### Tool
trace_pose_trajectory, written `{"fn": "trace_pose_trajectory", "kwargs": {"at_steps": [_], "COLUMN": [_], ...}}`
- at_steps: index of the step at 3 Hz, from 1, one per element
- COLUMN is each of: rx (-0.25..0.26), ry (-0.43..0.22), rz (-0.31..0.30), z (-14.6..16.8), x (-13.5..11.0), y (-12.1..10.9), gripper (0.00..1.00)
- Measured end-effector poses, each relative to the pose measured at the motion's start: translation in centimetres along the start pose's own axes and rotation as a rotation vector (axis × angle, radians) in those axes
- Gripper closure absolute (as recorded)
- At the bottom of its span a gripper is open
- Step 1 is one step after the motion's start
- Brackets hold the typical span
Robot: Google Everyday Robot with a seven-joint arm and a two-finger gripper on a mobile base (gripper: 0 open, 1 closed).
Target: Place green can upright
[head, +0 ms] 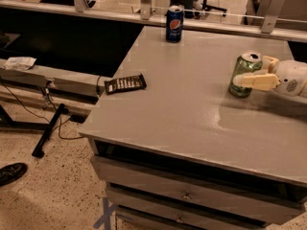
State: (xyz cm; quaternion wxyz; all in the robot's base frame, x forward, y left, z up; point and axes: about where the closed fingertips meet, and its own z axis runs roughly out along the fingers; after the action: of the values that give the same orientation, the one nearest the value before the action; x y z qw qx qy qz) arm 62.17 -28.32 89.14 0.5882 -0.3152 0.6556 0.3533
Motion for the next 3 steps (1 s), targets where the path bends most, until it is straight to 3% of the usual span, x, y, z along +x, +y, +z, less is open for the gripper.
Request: {"fn": "trace_pose_trajectory", "kwargs": {"at_steps": [1, 2, 3], "rx": [0.041, 0.116, 0.169], "ry": [0.073, 0.187, 0.239], "rz": [-0.019, -0.096, -0.148], "z": [-0.7, -4.3, -8.0], "x": [1.3, 0.9, 0.3], "y": [0.2, -0.9, -1.9], "gripper": [0.00, 0.00, 0.00]}}
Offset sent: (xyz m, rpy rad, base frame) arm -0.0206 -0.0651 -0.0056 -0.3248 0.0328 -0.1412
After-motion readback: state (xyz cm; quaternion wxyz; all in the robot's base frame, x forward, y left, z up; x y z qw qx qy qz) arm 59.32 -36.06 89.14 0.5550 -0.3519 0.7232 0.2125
